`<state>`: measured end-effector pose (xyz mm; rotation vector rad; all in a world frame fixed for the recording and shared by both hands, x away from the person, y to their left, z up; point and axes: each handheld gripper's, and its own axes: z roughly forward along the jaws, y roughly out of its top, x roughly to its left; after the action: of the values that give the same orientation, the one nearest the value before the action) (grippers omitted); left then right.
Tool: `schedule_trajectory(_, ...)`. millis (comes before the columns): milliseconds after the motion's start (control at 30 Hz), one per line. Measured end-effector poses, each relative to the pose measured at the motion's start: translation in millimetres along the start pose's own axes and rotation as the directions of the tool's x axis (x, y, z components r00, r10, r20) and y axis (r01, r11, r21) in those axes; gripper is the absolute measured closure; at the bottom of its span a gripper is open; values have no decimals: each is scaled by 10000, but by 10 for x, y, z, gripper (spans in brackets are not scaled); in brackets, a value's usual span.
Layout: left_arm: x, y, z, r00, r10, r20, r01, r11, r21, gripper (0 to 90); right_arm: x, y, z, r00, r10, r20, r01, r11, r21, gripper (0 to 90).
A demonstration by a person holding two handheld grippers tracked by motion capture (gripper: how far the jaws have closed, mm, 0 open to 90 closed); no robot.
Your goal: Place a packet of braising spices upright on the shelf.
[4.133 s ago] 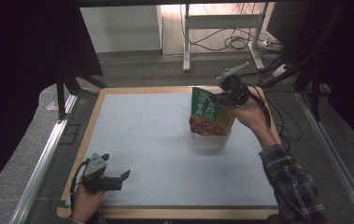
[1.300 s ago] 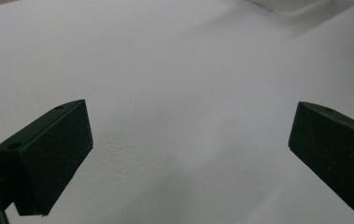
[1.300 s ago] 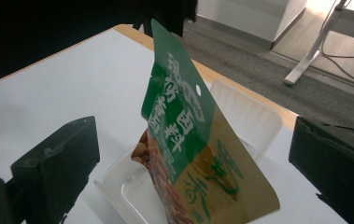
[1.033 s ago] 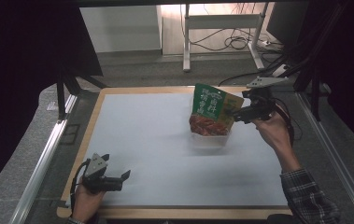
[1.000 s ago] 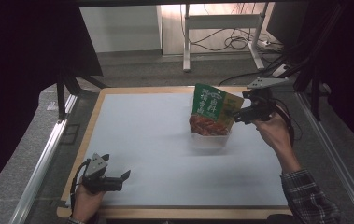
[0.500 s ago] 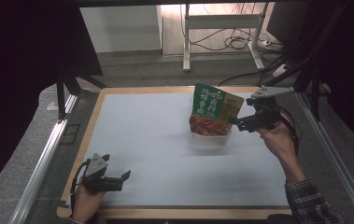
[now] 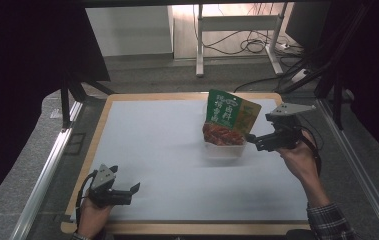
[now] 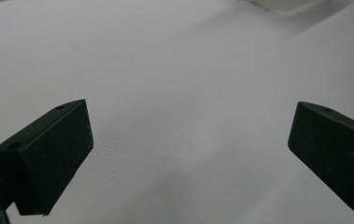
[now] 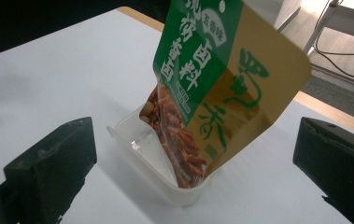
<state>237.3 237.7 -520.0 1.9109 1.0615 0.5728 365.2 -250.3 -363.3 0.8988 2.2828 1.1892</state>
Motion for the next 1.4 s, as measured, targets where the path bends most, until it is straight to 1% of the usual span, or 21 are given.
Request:
schedule_trajectory(400, -7, 4, -1, 10000, -62, 59, 62, 10000, 1, 1, 120, -143, -49, 9998, -143, -109, 143, 9999, 13, 0)
schedule_trajectory(567, -11, 5, 2, 10000, -44, 61, 44, 10000, 19, 1, 192, -221, -69, 9995, -170, -256, 169, 9999, -33, 0)
schedule_trajectory(733, -11, 6, 4, 10000, 26, 57, -26, 10000, 47, 1, 234, -267, -77, 9991, -173, -400, 171, 9998, -50, 0)
schedule_trajectory(767, -11, 5, 5, 10000, 29, 64, -29, 10000, 51, 1, 256, -291, -80, 9988, -243, -426, 240, 9997, -59, 0)
schedule_trajectory(833, -11, 5, 5, 10000, 31, 64, -31, 10000, 53, 1, 266, -301, -82, 9987, -278, -416, 275, 9996, -84, 0)
schedule_trajectory(1033, -19, 5, 9, 10000, -17, 79, 17, 10000, 44, 1, 356, -390, -104, 9976, -503, -475, 495, 9986, -167, 0)
schedule_trajectory(1200, -22, 6, 11, 10000, -11, 86, 11, 10000, 69, 1, 404, -441, -124, 9969, -580, -529, 573, 9983, -148, 0)
schedule_trajectory(1400, -24, 7, 11, 10000, 16, 97, -17, 10000, 90, 1, 454, -517, -126, 9969, -627, -484, 621, 9980, -139, 0)
